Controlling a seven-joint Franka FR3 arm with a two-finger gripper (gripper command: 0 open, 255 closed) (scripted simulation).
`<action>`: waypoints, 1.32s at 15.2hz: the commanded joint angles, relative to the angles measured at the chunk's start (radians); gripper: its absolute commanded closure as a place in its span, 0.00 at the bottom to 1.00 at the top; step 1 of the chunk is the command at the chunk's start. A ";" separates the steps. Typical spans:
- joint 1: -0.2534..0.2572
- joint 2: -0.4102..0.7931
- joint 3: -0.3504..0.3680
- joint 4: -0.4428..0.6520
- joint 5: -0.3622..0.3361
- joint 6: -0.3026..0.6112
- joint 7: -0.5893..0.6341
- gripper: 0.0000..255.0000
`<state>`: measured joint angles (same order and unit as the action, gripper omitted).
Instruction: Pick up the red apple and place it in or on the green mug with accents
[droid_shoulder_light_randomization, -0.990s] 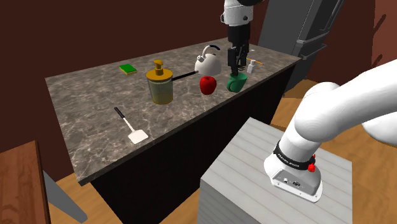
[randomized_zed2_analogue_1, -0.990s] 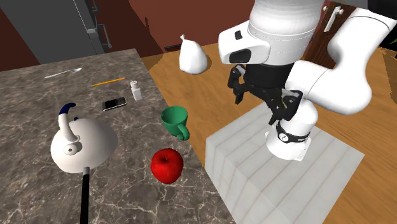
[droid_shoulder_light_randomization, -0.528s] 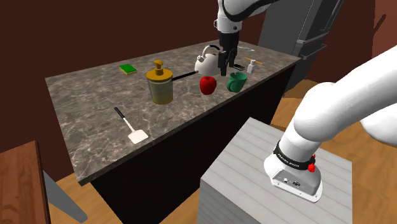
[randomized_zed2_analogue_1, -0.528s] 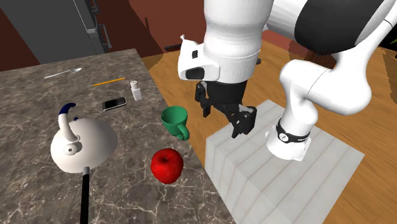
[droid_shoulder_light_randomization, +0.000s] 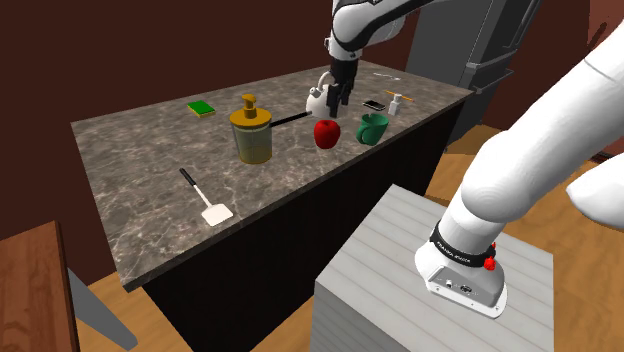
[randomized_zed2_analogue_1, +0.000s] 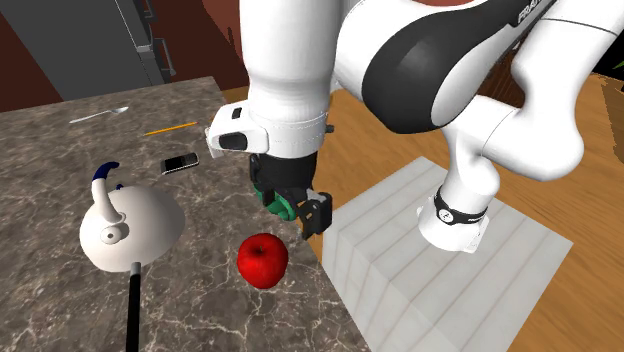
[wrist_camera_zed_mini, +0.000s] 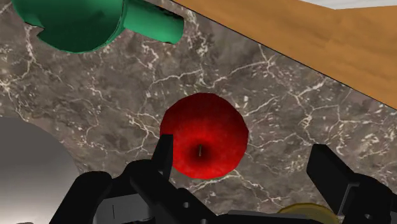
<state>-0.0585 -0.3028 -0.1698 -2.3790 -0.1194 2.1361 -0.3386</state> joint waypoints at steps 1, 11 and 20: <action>0.002 0.069 -0.020 0.039 0.018 0.064 -0.035 0.00; 0.002 0.175 -0.038 0.023 0.042 0.205 -0.068 0.00; 0.002 0.175 -0.038 0.023 0.043 0.205 -0.068 1.00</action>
<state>-0.0566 -0.1279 -0.2078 -2.3559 -0.0769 2.3408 -0.4065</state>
